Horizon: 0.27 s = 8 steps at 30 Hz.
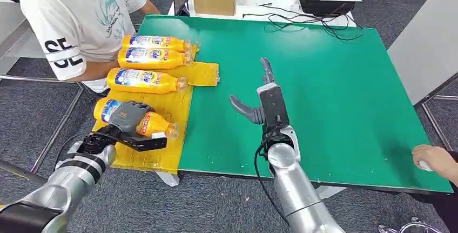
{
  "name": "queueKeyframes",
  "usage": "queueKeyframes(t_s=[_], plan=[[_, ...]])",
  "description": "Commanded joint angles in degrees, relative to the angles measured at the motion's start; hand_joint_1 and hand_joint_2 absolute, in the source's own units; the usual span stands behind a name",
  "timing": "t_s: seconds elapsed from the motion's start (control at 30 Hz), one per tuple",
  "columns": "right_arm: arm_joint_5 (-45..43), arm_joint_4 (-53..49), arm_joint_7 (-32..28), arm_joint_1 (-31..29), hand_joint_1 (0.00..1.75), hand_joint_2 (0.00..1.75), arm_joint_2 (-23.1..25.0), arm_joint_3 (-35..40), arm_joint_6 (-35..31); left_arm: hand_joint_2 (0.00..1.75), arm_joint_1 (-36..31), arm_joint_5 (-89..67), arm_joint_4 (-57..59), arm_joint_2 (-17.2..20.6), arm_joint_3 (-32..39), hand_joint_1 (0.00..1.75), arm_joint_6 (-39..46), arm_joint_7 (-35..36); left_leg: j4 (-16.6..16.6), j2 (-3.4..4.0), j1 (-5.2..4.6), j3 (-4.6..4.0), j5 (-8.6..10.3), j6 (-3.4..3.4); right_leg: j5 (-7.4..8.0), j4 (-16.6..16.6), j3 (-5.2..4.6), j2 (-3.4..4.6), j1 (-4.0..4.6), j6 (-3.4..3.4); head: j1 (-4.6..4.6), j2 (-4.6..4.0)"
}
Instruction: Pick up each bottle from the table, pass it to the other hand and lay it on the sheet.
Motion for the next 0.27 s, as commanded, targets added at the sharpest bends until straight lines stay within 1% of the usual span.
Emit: queueKeyframes(t_s=[0.03,0.13,0.17,0.23,0.27], plan=[[0.19,6.19,0.22,-6.65,0.0,1.75,-1.22,4.06,1.1,1.75,-7.61,-6.87,9.76,2.66,-13.41,1.75,-5.77,1.07,0.05,0.14,0.04,0.25,-0.13,-0.05,-0.08,0.04,0.22,0.15,0.04,-0.07,0.02,0.0],[-0.07,6.38,0.27,-6.61,0.0,1.75,-1.41,4.08,1.27,1.75,-7.63,-6.94,9.89,2.67,-13.67,1.75,-5.95,0.74,-0.02,0.17,0.03,0.32,-0.11,-0.06,-0.04,0.0,0.26,0.17,0.04,-0.08,0.0,0.0],[-0.1,6.43,0.28,-6.59,0.0,1.75,-1.45,4.09,1.32,1.75,-7.6,-6.91,9.89,2.61,-13.68,1.75,-5.94,0.72,-0.01,0.2,0.04,0.47,-0.17,-0.08,-0.11,0.02,0.39,0.17,0.05,-0.11,0.02,0.0],[-0.1,6.56,0.27,-6.52,0.0,1.75,-1.43,4.19,1.38,1.75,-7.41,-6.77,9.93,2.42,-13.62,1.75,-5.97,0.61,-0.04,0.16,0.02,0.39,-0.11,-0.06,-0.06,-0.01,0.28,0.13,0.03,-0.08,0.0,0.0],[-0.22,6.9,0.27,-6.66,0.0,1.75,-1.44,4.34,1.6,1.75,-7.27,-6.61,9.94,2.31,-13.59,1.75,-5.8,0.65,-0.03,0.14,0.04,0.57,-0.18,-0.08,-0.15,0.03,0.45,0.1,0.05,-0.12,0.0,0.0]])
